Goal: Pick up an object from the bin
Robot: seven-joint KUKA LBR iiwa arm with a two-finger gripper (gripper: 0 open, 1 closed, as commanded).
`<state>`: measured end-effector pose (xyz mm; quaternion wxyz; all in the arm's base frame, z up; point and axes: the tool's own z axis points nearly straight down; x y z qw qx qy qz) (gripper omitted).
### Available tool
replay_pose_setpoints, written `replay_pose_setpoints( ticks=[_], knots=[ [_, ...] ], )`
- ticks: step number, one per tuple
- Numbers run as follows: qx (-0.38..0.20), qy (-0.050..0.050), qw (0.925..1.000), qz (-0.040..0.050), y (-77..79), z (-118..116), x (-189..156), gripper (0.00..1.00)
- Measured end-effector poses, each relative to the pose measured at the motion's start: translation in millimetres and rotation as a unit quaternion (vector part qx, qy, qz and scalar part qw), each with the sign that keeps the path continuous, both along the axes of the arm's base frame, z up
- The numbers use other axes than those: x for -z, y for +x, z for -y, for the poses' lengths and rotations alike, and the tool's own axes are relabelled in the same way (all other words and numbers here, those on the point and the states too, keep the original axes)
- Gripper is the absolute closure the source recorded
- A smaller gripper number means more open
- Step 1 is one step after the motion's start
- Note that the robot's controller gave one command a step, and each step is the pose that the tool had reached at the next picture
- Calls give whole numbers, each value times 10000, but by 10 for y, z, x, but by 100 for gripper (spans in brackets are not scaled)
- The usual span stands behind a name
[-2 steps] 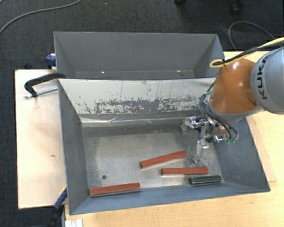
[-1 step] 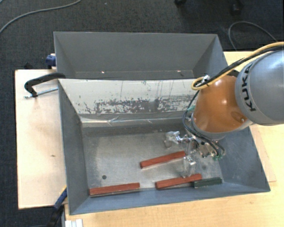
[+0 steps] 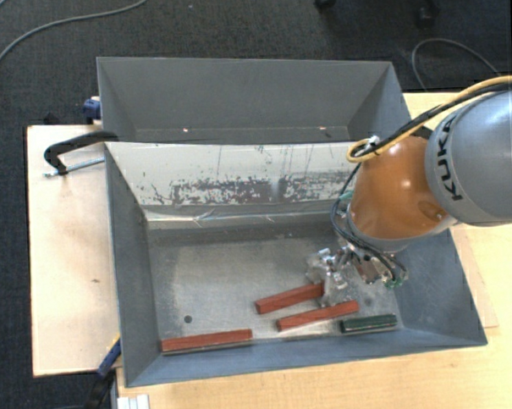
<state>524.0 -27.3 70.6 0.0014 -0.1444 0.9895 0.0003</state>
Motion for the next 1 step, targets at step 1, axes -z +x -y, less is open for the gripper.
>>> replay_pose_setpoints(
  ticks=[1],
  knots=[
    [-78, -10, 9999, 64, 212, 235, -1865, 100]
  ],
)
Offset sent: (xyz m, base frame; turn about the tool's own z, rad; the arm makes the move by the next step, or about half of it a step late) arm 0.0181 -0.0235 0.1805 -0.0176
